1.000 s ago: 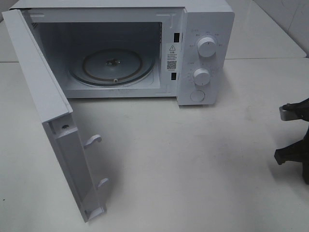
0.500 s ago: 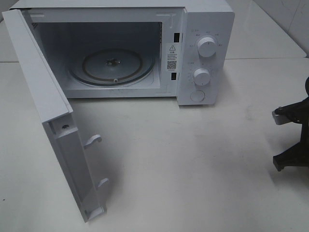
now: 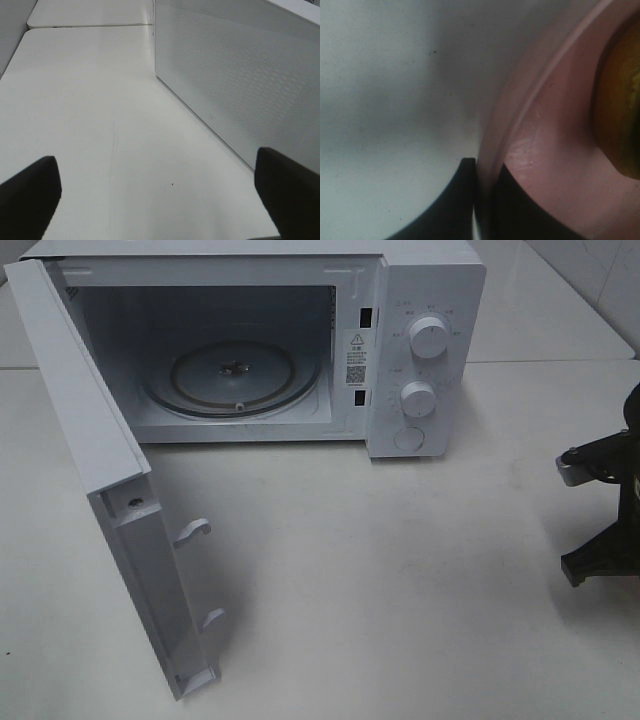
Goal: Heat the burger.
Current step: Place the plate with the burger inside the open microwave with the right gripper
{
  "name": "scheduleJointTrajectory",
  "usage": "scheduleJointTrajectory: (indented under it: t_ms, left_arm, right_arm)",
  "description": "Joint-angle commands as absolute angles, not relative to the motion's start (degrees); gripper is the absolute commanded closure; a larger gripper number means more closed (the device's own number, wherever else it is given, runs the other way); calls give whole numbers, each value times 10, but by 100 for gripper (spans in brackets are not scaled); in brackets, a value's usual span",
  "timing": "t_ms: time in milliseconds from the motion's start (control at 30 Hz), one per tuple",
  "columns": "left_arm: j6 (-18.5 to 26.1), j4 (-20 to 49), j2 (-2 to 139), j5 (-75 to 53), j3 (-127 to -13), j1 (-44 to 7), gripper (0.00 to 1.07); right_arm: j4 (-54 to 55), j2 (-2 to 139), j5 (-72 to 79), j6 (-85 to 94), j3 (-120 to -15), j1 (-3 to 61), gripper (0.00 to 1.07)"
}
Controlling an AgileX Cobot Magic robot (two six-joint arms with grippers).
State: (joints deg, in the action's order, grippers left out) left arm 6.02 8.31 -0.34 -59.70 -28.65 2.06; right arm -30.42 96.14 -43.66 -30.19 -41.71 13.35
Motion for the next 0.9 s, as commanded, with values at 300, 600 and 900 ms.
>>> scheduleJointTrajectory:
  t_ms: [300,600,900]
  left_arm:
    - [60,83,-17,-595,-285,18,6]
    - [60,83,-17,-595,-285,18,6]
    - [60,83,-17,-595,-285,18,6]
  right_arm:
    - [-344,953,-485,-320,-414,183,107]
    - [-355,953,-512,-322,-414,242,107]
    - [-359,926,-532,-331,-414,298,107]
